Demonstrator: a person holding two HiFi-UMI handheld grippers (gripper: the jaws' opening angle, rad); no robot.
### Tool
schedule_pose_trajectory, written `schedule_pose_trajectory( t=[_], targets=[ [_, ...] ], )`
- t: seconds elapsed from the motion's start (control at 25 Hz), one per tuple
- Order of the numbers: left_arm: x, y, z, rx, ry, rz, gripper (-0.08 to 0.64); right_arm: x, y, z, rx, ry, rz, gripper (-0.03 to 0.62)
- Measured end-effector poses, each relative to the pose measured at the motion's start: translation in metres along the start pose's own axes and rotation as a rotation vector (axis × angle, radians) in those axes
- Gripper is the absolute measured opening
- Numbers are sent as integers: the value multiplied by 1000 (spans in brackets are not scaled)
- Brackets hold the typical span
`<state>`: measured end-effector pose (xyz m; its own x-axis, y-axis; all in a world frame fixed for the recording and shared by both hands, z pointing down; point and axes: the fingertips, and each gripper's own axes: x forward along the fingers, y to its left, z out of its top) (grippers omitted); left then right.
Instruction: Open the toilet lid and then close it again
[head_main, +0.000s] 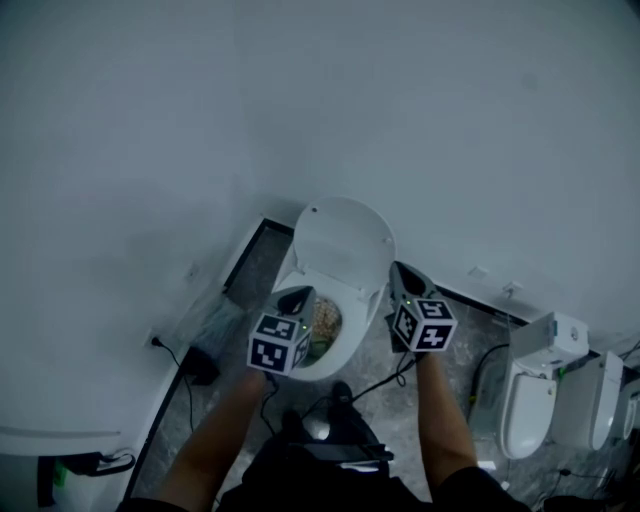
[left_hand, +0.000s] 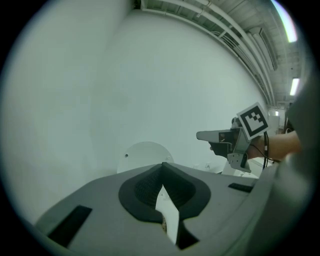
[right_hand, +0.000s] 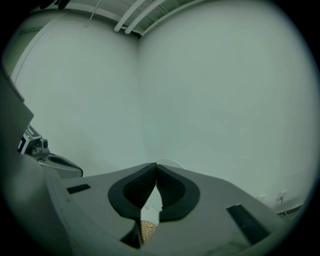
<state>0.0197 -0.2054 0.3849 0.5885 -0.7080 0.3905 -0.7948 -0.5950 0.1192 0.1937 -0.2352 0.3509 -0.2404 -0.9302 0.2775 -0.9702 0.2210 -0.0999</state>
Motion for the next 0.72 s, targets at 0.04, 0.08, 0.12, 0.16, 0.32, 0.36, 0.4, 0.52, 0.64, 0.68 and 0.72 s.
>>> schedule_pose_trajectory(
  t=[0.04,0.08,0.12,0.16,0.32,0.36,0.4,0.52,0.64,0.68,0.72],
  targets=[
    [5,0,1,-4,1,7,6,5,-5,-1,-3,8,3,11],
    [11,-1,1,-8,5,12,6,10,-11,-2,-5,15,8,11],
    [16,-1,2,-11,10,19,6,15,-16,-3,-6,21,15,11],
    [22,-2,3,-13,17,27,6,21,-21,-3,-7,28,22,11],
    [43,-4,5,-18,38,59,6,48,-42,-8,-10,60,48,11],
    [48,-5,5,-20,44,66,6,55,-48,-10,-12,70,52,11],
    [54,-6,5,-24,49,70,6,63,-53,-13,-14,80,57,11],
    [71,-6,8,-39,61,85,6,88,-68,-19,-15,108,77,11],
    [86,-3,9,-45,77,103,6,111,-78,-26,-11,135,103,41],
    [91,-2,9,-45,82,109,6,119,-81,-29,-11,143,108,49],
    [95,-1,9,-45,88,114,6,126,-84,-31,-12,151,112,58]
  ],
)
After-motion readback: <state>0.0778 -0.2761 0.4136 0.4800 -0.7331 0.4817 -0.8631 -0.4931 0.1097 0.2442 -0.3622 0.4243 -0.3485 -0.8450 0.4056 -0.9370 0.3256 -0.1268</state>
